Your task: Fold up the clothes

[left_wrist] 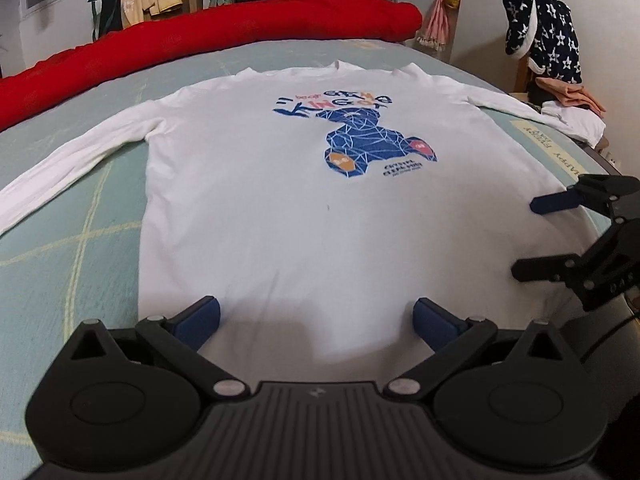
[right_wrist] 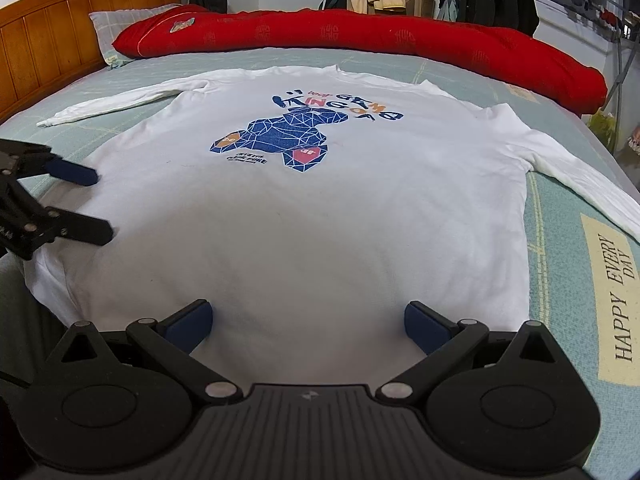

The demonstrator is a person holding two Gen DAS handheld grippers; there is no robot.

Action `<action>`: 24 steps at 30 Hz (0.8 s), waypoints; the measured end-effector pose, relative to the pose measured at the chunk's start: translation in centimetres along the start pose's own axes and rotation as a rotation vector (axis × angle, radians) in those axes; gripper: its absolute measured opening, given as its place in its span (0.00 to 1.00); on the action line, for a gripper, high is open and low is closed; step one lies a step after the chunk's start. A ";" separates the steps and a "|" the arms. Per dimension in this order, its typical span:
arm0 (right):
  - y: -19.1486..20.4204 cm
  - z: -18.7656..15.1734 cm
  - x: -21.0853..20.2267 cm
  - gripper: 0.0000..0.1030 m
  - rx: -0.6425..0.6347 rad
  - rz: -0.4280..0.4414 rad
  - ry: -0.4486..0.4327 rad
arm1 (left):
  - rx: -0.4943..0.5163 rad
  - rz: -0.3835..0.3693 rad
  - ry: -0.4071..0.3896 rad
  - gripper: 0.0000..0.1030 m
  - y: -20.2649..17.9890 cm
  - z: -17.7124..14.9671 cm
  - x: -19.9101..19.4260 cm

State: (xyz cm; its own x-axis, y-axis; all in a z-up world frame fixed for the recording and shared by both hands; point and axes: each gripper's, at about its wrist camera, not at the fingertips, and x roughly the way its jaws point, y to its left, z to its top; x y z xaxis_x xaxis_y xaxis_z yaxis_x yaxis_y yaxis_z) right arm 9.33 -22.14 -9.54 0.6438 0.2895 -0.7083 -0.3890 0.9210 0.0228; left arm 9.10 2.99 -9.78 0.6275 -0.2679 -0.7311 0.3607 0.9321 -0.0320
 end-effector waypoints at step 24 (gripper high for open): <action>-0.7 4.8 -0.9 1.00 -0.026 0.029 -0.198 | -0.075 0.034 -0.013 0.99 0.3 -0.7 -0.3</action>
State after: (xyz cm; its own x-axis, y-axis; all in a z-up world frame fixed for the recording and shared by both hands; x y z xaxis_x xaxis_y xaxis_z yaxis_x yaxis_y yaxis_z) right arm 12.19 -21.82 -5.51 0.7481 0.3639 -0.5549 -0.4244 0.9052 0.0215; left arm 8.60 3.52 -10.05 0.6476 -0.2380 -0.7239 0.2864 0.9563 -0.0582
